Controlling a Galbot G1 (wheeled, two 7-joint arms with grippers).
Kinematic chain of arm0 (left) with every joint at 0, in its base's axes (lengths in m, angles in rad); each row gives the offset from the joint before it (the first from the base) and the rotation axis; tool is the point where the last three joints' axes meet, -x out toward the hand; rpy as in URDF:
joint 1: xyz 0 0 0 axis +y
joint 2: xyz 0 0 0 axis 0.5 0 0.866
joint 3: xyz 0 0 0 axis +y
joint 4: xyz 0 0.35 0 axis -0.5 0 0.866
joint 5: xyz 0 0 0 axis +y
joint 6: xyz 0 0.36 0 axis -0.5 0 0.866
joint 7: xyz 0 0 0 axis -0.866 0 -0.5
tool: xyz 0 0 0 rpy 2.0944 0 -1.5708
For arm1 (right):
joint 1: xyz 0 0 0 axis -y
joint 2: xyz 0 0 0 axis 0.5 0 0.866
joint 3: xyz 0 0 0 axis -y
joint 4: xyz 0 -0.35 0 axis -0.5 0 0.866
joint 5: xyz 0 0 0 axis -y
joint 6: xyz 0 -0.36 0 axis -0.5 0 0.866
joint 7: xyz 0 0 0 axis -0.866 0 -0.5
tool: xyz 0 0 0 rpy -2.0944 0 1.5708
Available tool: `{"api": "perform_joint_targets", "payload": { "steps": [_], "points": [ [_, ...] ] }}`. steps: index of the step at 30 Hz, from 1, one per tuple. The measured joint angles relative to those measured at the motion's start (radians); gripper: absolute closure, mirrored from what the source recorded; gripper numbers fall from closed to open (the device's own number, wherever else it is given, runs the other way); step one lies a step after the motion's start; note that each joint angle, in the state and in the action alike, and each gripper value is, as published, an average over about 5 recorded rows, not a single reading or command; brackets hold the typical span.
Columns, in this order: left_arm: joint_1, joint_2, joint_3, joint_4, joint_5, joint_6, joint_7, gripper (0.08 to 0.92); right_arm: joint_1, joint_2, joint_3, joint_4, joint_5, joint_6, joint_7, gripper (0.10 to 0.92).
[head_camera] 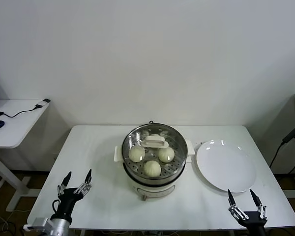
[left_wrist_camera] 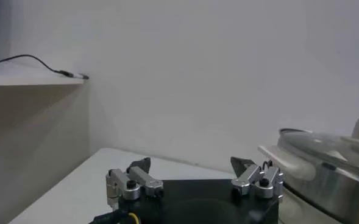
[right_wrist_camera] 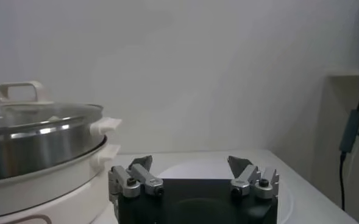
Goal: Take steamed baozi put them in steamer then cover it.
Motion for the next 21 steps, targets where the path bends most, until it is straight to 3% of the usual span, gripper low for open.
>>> {"api": "perform_joint_targets", "payload": {
  "steps": [21],
  "points": [
    [0.003,0.003,-0.002,0.015,0.013,-0.004,0.000,0.177,-0.003,-0.001,-0.003,-0.010,0.006,0.002,0.000,0.203]
  ]
}}
